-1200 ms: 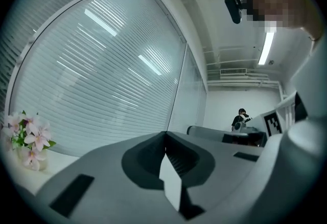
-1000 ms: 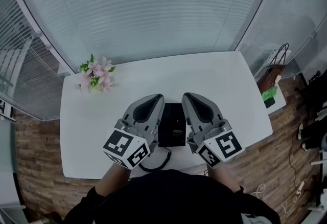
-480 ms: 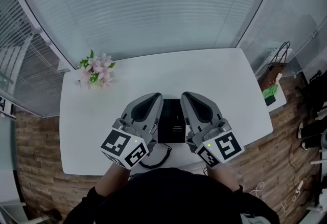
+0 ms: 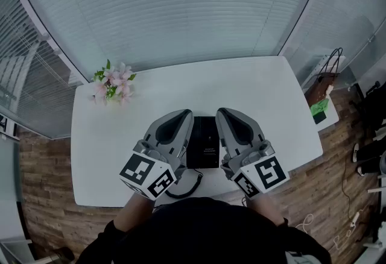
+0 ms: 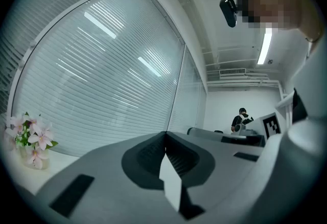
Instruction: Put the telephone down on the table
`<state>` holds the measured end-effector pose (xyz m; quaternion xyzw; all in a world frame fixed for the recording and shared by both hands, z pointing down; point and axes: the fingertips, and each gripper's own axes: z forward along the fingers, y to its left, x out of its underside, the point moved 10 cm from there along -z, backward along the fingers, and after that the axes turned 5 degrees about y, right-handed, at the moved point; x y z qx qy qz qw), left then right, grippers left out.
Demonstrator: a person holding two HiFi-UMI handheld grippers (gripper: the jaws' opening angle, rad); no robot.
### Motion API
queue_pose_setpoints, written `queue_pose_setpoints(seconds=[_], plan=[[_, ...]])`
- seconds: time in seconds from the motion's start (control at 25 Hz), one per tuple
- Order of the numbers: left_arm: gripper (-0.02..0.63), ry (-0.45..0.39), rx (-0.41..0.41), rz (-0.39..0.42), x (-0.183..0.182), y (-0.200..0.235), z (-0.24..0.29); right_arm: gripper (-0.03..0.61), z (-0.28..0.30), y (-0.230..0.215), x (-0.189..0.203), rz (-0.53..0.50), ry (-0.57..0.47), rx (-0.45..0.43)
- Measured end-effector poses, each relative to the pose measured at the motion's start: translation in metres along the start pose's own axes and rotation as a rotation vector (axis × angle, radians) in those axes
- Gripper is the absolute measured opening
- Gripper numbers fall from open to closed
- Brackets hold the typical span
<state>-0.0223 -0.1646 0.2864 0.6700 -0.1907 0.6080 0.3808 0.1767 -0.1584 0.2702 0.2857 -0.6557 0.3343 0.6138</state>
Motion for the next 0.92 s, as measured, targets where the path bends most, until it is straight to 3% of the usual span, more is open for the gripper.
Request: queue_pose_setpoints(seconds=[0.92], plan=[[0.012,-0.019,-0.015,-0.004,-0.0002,0.0017,-0.0058,0.005,-0.0001,0.0036,0.0005,-0.007,-0.017,-0.022]])
